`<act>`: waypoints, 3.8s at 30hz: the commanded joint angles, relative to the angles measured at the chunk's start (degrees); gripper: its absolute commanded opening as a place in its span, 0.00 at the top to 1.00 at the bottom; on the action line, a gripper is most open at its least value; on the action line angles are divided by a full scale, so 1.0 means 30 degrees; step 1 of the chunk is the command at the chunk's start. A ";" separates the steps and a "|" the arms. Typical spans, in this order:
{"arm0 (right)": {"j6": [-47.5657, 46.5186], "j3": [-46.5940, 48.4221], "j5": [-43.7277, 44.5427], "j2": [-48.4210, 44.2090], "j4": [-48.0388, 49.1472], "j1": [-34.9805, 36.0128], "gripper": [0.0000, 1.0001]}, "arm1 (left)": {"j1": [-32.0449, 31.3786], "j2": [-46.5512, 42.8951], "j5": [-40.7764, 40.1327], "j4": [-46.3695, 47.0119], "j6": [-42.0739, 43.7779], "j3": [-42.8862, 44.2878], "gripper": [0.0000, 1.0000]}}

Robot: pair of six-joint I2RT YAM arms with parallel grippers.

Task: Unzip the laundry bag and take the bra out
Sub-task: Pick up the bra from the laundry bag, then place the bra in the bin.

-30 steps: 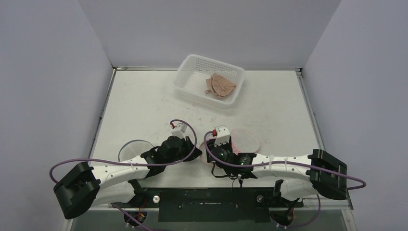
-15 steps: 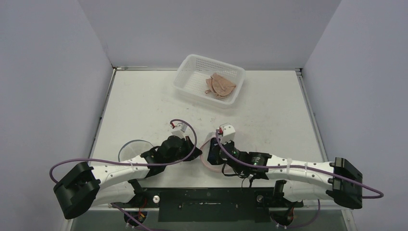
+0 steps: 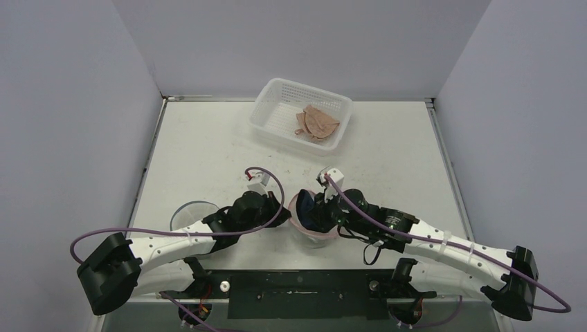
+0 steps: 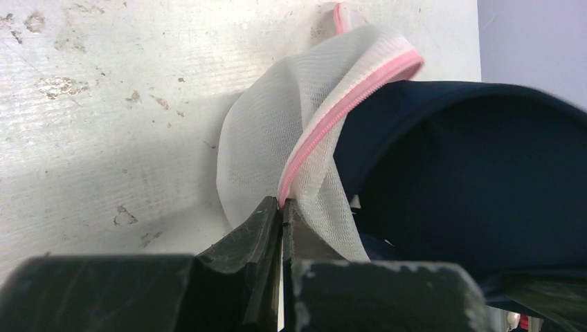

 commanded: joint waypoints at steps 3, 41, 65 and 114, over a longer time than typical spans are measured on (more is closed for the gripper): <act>-0.1021 0.1726 -0.1958 -0.1401 -0.0802 -0.0881 0.95 | -0.0029 -0.0497 -0.0685 -0.0097 0.0322 0.0700 1.00; -0.2297 0.8937 -0.0053 -0.2025 -0.0038 -0.1720 0.95 | -0.0182 -0.2363 -0.0979 -0.1108 0.0039 0.0108 0.98; -0.6574 1.5872 1.0025 0.2723 -0.1408 -0.1776 0.95 | 0.0343 -0.7595 -0.3264 -0.5709 0.0054 0.0394 0.58; -1.0295 2.4324 0.3191 1.8414 0.6643 -0.8178 0.95 | 0.1922 -0.7858 -0.3596 -0.6949 -0.0188 -0.0458 0.54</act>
